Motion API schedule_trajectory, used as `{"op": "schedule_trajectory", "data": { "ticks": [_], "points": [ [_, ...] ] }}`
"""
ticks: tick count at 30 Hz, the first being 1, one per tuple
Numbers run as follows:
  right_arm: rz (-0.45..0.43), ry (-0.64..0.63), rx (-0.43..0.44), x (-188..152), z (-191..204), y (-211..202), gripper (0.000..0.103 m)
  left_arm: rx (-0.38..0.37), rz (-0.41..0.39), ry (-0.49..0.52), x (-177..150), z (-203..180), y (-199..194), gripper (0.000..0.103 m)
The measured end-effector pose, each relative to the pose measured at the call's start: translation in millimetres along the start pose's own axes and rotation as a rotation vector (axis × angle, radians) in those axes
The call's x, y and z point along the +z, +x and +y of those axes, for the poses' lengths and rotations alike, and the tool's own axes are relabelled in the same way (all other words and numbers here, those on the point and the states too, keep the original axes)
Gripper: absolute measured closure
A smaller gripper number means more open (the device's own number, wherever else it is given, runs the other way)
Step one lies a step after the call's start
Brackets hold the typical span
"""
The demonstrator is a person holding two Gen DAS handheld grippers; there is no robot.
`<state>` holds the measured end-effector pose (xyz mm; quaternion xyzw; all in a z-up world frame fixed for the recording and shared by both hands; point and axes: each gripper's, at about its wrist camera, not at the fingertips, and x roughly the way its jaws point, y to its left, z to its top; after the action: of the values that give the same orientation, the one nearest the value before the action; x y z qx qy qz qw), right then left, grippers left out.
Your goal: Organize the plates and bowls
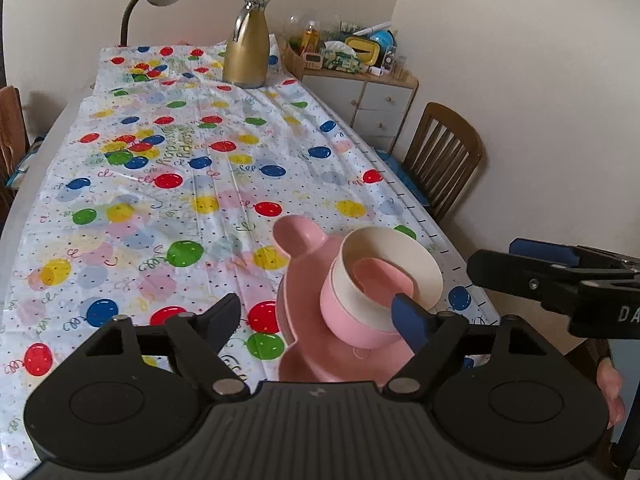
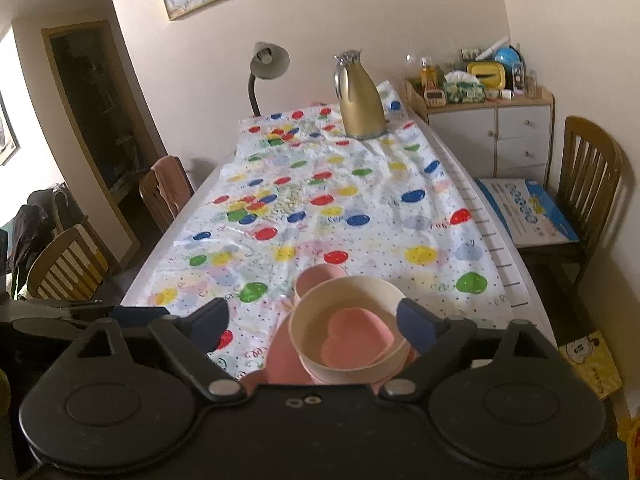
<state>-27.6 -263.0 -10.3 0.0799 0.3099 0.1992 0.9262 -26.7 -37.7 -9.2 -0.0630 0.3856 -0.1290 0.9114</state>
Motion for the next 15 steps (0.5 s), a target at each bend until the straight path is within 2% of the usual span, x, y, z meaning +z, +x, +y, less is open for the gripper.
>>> {"op": "schedule_trajectory", "data": {
  "ticks": [3,5,7,15],
  "points": [
    [-0.025,-0.017,-0.007,-3.2,9.4,-5.9,0.005,-0.005,-0.009,-0.007,-4.0,7.0,-9.1,0.017],
    [-0.041,-0.022,-0.008,-5.5,14.7,-9.7,0.0,-0.01,-0.016,-0.014,-6.7,11.1,-14.8,0.007],
    [-0.058,-0.017,-0.014,-8.1,17.9,-13.7,0.0,-0.022,-0.025,-0.018,-9.3,14.0,-20.7,0.0],
    [-0.112,0.015,-0.032,-23.5,28.6,-30.8,0.0,-0.045,-0.037,-0.007,-20.8,19.9,-39.3,0.0]
  ]
}}
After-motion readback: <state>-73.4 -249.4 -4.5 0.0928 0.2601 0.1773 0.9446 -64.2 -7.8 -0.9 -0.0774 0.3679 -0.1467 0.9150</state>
